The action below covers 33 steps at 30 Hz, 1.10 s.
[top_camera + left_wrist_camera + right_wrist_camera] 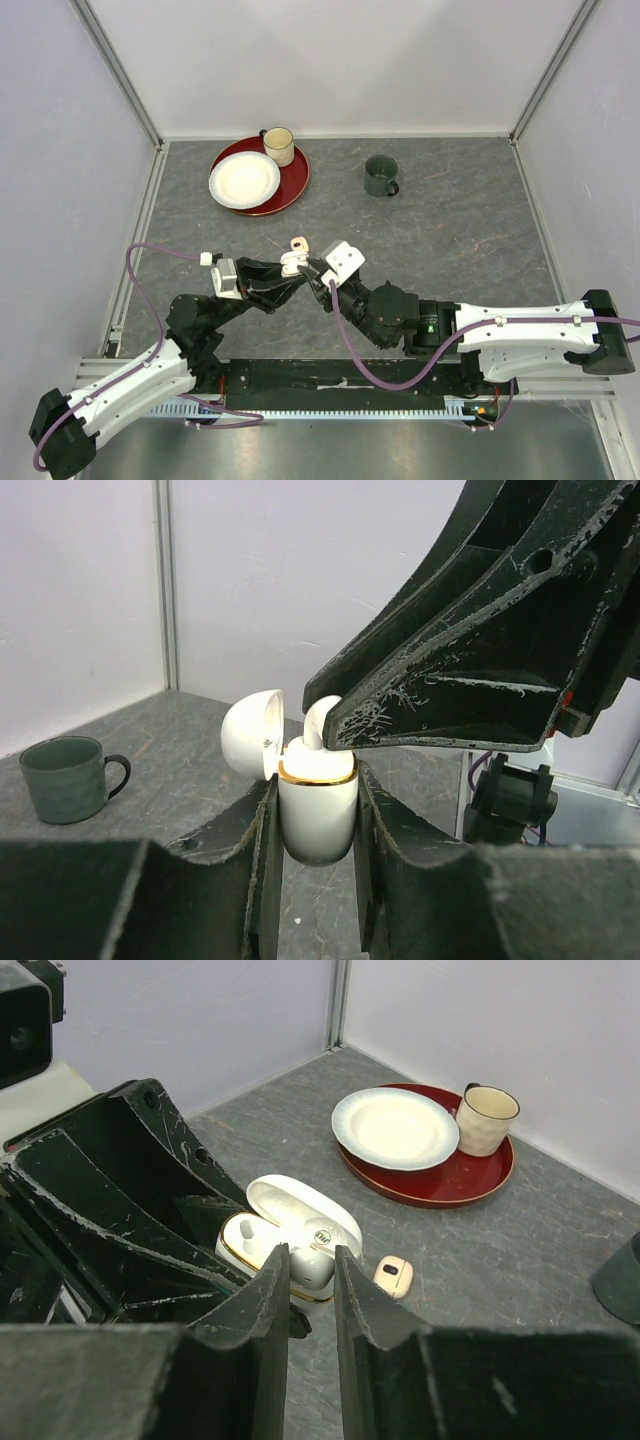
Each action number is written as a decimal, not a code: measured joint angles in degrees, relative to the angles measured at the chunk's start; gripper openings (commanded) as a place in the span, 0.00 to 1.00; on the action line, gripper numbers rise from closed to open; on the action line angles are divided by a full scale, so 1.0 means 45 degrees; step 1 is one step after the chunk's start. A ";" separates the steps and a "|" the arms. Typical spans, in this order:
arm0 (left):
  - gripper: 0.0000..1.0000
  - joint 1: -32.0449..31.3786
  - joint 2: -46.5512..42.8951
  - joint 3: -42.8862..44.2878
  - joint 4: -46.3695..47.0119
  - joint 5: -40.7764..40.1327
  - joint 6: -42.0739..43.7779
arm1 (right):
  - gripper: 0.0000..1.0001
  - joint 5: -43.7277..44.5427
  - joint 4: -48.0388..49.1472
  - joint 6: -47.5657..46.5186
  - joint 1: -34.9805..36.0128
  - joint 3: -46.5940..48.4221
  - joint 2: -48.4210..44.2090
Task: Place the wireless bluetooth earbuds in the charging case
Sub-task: Place the earbud in the charging case.
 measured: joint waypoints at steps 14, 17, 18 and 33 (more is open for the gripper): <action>0.02 0.0029 -0.0214 -0.0015 0.0359 -0.0476 0.0117 | 0.83 0.0325 -0.0845 0.1957 0.0311 0.0685 0.0112; 0.02 0.0029 -0.0267 -0.0015 0.0408 -0.0583 0.0117 | 0.88 0.0393 -0.0884 0.2225 0.0325 0.0685 -0.0097; 0.02 0.0029 -0.0282 -0.0015 0.0403 -0.0593 0.0117 | 0.89 0.0461 -0.0879 0.2254 0.0325 0.0685 -0.0209; 0.02 0.0029 -0.1205 -0.0015 0.0024 -0.0617 0.0461 | 0.98 0.3157 -0.2584 0.4886 -0.2463 0.1146 -0.3342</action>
